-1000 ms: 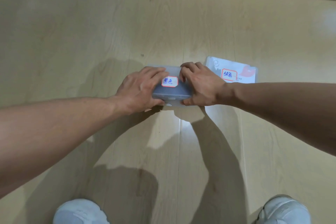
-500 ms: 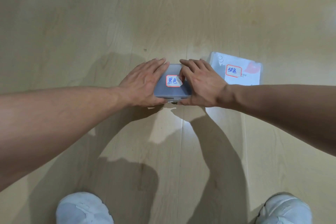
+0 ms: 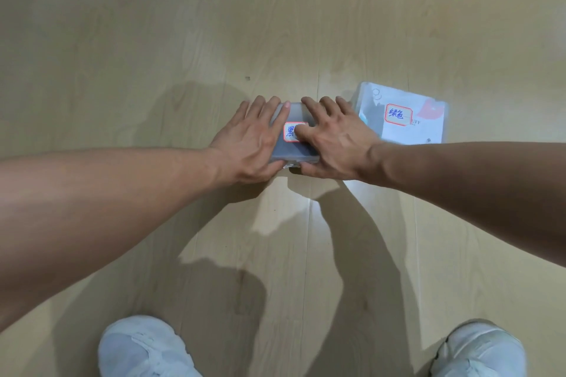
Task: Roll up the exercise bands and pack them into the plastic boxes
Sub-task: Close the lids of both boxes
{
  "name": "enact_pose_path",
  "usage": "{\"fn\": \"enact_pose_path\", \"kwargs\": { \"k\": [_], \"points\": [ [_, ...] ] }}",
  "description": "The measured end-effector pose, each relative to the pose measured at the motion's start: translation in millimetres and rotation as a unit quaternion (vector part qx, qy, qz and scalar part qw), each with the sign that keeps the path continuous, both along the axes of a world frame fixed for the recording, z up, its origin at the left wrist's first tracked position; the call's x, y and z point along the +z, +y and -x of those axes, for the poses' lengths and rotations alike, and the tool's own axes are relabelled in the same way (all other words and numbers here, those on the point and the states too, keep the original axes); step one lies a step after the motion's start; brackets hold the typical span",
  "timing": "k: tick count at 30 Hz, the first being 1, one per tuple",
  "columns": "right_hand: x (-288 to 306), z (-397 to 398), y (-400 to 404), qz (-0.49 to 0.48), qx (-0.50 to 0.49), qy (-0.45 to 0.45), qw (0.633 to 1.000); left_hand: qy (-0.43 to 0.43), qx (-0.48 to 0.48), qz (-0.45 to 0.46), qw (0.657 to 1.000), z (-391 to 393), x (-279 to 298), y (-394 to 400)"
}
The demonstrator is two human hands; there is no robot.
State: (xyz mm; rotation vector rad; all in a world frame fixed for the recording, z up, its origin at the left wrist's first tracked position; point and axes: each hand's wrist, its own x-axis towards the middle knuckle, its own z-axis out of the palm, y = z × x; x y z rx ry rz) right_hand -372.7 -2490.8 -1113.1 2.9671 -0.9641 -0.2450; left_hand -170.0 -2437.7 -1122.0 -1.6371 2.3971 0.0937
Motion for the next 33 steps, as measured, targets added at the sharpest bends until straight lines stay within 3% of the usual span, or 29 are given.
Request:
{"fn": "enact_pose_path", "kwargs": {
  "k": [9, 18, 22, 27, 33],
  "points": [
    [-14.0, 5.7, 10.6, 0.025, 0.077, 0.008, 0.997, -0.034, 0.018, 0.000, 0.999, 6.3, 1.0, 4.9],
    [-22.6, 9.6, 16.7, 0.058, 0.073, -0.036, 0.995, -0.011, 0.039, -0.006, 0.999, 7.9, -5.7, 5.9],
    [-22.3, 29.9, 3.1, -0.038, 0.113, -0.092, 0.989, -0.014, 0.038, -0.004, 0.999, 7.4, -8.0, 4.9],
    [15.2, 30.2, -24.0, -0.251, 0.015, -0.117, 0.961, -0.016, 0.037, -0.009, 0.999, 7.7, -10.1, 4.0],
    [45.2, 16.0, -50.3, -0.210, 0.010, 0.003, 0.978, -0.002, 0.040, -0.011, 0.999, 6.7, -9.4, 4.8]
  ]
}}
